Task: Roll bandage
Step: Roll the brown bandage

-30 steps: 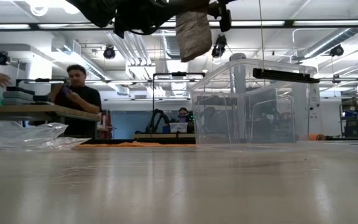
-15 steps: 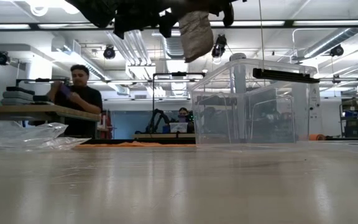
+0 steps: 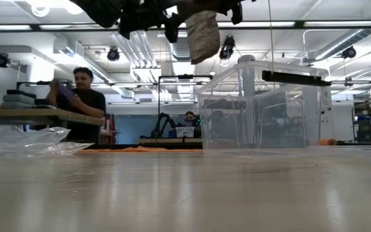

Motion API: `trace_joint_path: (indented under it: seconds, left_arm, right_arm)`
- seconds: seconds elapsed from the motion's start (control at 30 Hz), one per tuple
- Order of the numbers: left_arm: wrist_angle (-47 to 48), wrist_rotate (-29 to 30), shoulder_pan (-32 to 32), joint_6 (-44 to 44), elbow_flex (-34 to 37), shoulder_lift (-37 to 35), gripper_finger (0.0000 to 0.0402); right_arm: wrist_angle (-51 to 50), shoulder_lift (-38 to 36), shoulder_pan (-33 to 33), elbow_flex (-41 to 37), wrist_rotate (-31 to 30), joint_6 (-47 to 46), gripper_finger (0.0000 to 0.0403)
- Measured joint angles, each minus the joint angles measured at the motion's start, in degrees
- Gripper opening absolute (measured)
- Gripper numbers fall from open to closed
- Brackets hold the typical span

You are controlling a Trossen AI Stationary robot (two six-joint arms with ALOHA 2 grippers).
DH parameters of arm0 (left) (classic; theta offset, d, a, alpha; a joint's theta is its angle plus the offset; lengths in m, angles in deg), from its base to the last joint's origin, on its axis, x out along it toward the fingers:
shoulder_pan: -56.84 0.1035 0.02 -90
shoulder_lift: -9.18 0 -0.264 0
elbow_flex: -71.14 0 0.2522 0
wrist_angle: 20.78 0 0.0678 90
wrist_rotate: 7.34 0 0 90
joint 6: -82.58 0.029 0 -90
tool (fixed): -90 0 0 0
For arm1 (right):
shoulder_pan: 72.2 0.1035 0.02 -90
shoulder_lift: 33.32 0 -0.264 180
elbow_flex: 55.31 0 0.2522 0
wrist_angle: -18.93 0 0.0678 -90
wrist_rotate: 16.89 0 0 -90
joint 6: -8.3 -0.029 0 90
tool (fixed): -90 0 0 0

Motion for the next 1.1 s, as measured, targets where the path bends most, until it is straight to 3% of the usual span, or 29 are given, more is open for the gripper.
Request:
trace_joint_path:
  seconds: [0.23,0.33,0.47,0.63,0.83,1.1]
  left_arm:
    - [0.09,0.50,0.26,5.05,-1.05,1.65,0.0074]
    - [0.08,0.25,0.50,11.38,-1.14,1.89,0.0041]
    - [0.20,0.02,0.76,21.36,-1.42,1.91,0.0045]
    - [0.29,0.26,0.76,31.31,-1.75,1.97,0.0087]
    - [-0.29,3.15,0.55,34.49,-1.75,1.97,0.0082]
    - [-2.70,1.81,0.79,31.55,-1.81,1.80,0.0064]
  right_arm:
    - [-0.22,-0.01,0.08,0.00,-0.52,-8.24,0.0141]
    - [0.11,-0.04,0.04,0.00,1.34,-15.55,0.0167]
    - [0.38,-0.42,0.04,0.05,2.03,-28.35,0.0209]
    - [0.46,-0.44,0.04,0.11,2.23,-36.74,0.0259]
    - [0.24,-0.42,0.04,0.11,2.06,-37.98,0.0289]
    - [-4.15,-0.71,0.23,-0.01,1.53,-33.68,0.0279]
